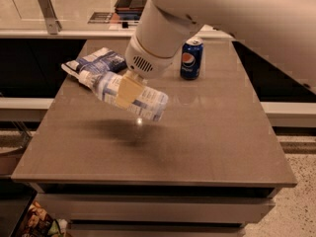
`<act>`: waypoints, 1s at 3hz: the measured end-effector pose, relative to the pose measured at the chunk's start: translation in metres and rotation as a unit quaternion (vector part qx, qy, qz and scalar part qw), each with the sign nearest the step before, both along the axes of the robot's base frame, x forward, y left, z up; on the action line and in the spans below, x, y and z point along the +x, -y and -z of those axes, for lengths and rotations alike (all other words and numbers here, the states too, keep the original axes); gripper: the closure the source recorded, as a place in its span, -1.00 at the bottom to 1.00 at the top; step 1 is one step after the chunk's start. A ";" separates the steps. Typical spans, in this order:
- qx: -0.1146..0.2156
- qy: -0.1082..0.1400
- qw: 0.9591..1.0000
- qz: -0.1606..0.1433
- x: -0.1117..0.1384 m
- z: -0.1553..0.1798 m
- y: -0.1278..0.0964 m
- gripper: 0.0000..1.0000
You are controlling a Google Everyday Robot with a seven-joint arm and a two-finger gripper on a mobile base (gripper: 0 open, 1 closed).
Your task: Place blue plastic bottle upright
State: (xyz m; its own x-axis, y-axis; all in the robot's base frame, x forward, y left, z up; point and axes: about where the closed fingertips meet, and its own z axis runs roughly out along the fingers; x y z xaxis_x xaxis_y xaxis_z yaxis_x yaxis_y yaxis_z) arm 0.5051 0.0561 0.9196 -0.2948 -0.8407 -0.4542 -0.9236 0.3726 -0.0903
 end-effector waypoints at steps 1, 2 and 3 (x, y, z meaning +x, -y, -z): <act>0.045 0.029 0.998 -0.028 0.001 -0.023 -0.002 1.00; 0.088 0.045 0.994 -0.051 0.008 -0.037 -0.007 1.00; 0.137 0.046 0.987 -0.065 0.016 -0.043 -0.014 1.00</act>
Offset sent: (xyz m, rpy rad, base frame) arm 0.0205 0.0118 0.0504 0.2927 -0.1180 0.1582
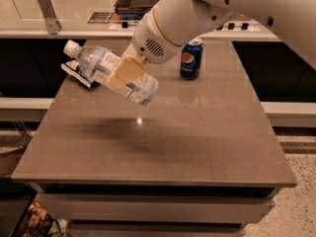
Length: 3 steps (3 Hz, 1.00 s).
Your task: Place blue plastic bottle upright
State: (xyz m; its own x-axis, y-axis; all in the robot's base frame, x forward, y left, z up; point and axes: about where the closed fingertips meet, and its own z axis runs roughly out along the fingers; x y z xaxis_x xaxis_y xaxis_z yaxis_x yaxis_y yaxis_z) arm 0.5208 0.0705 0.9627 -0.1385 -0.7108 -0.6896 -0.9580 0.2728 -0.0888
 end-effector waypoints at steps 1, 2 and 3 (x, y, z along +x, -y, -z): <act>0.045 -0.006 0.999 -0.013 0.001 -0.001 -0.011 1.00; 0.092 -0.010 0.996 -0.019 -0.007 -0.002 -0.022 1.00; 0.136 -0.003 0.990 -0.019 -0.018 -0.005 -0.029 1.00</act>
Offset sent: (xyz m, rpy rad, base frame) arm -0.0140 0.0312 0.0008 0.3111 0.0388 0.0422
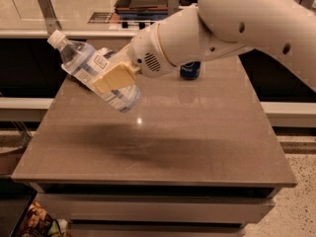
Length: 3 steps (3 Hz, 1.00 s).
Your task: Place blue plastic bottle upright
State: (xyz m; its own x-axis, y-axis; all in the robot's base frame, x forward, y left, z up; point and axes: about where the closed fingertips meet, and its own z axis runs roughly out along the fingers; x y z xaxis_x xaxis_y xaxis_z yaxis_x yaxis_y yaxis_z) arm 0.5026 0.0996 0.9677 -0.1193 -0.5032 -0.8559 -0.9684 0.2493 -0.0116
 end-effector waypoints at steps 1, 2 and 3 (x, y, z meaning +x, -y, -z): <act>0.042 0.009 0.999 0.006 0.000 0.002 -0.004 1.00; 0.081 0.013 0.997 0.012 0.010 0.011 -0.004 1.00; 0.120 0.018 0.992 0.013 0.022 0.025 -0.002 1.00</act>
Offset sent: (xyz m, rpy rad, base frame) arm 0.0279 -0.0040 -0.0270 0.2608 -0.0235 -0.0469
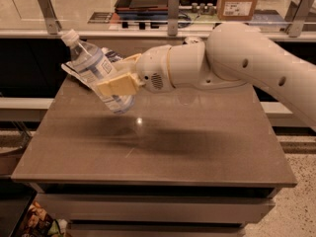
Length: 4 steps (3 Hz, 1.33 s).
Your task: Place blue plastic bottle upright
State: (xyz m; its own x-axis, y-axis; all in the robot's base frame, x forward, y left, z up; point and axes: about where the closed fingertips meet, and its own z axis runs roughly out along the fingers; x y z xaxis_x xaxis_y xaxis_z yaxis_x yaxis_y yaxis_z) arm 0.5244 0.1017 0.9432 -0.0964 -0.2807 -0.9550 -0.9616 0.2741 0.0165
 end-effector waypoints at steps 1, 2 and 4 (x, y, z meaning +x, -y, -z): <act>0.026 0.006 1.000 -0.003 0.008 0.008 0.000 1.00; 0.060 0.012 0.998 -0.003 0.013 0.016 0.002 1.00; 0.117 0.024 0.993 0.002 0.019 0.022 0.014 1.00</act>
Offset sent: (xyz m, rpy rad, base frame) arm 0.0209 -0.0112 -0.0260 0.2132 -0.0408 0.0001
